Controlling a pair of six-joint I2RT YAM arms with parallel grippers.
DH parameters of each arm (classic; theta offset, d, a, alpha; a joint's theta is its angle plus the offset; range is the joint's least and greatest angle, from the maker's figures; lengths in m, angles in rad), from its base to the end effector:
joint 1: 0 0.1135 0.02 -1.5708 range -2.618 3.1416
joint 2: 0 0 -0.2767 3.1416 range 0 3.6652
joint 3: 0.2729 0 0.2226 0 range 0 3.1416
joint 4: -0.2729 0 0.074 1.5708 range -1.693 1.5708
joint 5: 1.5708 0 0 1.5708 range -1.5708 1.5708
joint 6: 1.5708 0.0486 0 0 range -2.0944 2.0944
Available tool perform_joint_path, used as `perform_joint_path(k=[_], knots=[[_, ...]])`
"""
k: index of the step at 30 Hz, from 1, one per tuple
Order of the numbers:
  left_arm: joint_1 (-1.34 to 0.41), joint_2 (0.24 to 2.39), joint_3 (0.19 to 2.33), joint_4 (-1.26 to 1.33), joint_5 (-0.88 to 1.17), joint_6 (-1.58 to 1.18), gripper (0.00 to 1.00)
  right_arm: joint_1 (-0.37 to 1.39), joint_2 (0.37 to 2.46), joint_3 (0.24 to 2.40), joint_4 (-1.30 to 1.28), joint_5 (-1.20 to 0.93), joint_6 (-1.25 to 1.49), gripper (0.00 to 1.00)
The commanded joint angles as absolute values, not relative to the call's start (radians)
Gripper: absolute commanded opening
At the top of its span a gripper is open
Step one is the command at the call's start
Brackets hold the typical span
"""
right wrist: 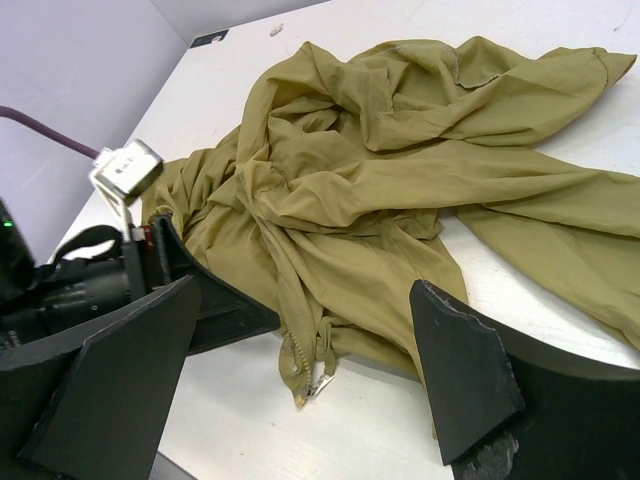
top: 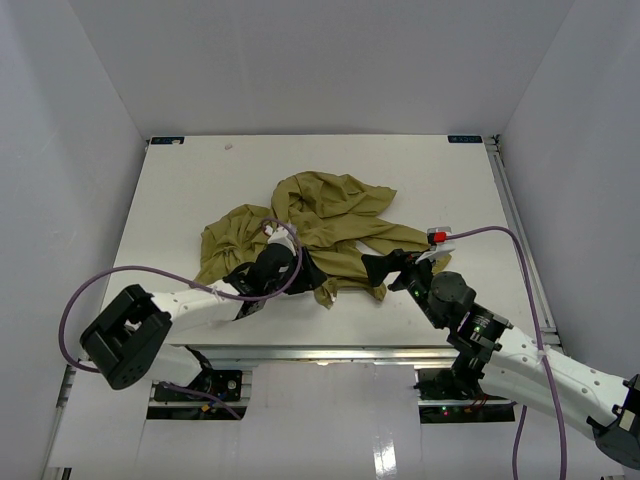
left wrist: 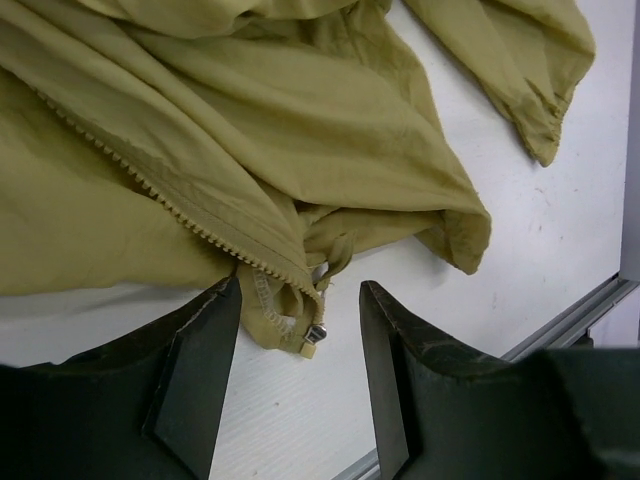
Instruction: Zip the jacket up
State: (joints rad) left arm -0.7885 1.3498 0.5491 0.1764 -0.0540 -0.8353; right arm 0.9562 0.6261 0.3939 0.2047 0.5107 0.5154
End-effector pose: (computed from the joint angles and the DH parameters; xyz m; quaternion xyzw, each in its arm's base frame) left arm 0.1788 -0.1762 0.1997 -0.0331 0.8892 -0.3141 0.3310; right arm 0.0970 0.0962 0.2815 0.0203 0.7153 0.3186 0.6217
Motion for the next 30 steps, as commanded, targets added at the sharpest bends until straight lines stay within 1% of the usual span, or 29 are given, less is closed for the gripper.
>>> perform_joint_path(k=[1,7,17,23,26,30], knots=[[-0.776,1.415,0.571,0.222,-0.002,-0.876,0.61,0.957,0.607,0.397,0.242,0.515,0.503,0.91],[-0.776,1.467,0.584,0.246,-0.004,-0.900,0.61,0.956,0.603,0.396,0.242,0.512,0.502,0.92],[-0.759,1.505,0.592,0.291,-0.111,-0.897,0.59,0.957,0.599,0.397,0.241,0.509,0.500,0.92],[-0.753,1.543,0.592,0.342,-0.106,-0.900,0.59,0.957,0.603,0.400,0.239,0.502,0.496,0.92],[-0.752,1.546,0.591,0.363,-0.114,-0.890,0.57,0.957,0.600,0.400,0.239,0.502,0.497,0.92],[-0.752,1.542,0.590,0.365,-0.156,-0.879,0.46,0.957,0.605,0.399,0.243,0.495,0.495,0.92]])
